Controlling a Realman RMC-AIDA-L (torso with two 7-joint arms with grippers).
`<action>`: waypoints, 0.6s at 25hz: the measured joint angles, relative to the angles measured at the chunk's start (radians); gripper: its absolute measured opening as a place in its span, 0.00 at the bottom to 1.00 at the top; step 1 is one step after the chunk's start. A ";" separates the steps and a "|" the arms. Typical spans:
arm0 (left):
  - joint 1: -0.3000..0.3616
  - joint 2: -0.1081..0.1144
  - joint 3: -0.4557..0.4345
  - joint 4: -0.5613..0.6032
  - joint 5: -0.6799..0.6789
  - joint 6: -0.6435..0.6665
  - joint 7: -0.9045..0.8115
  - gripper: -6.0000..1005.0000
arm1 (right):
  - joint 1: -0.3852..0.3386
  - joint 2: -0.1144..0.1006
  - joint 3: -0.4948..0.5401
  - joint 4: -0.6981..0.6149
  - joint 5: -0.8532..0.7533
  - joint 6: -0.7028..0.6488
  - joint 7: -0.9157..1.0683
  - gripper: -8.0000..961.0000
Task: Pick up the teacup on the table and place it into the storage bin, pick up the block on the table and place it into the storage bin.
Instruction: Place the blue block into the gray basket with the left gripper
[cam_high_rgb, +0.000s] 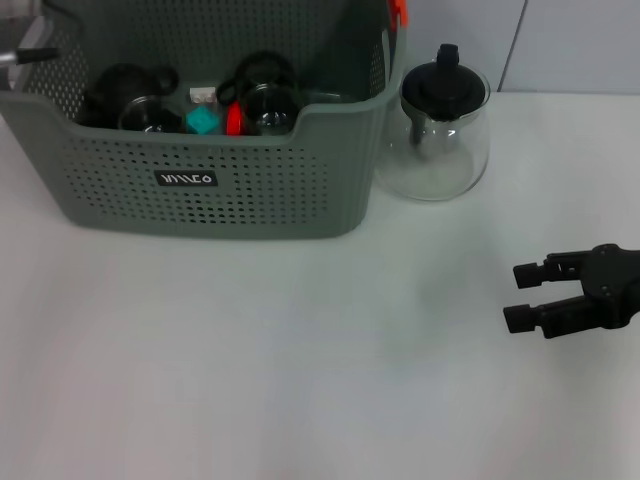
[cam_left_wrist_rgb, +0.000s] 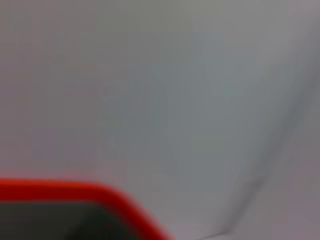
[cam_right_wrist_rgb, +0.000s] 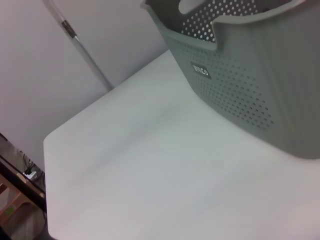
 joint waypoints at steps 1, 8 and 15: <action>-0.018 0.004 0.011 -0.027 0.045 -0.044 -0.005 0.48 | 0.000 0.001 0.000 0.000 0.000 0.001 0.000 0.98; -0.165 0.019 0.121 -0.275 0.381 -0.315 -0.101 0.50 | 0.005 0.011 0.002 0.002 0.001 0.005 0.001 0.98; -0.193 -0.010 0.129 -0.291 0.442 -0.387 -0.115 0.53 | 0.008 0.011 0.001 0.002 0.000 0.006 -0.001 0.98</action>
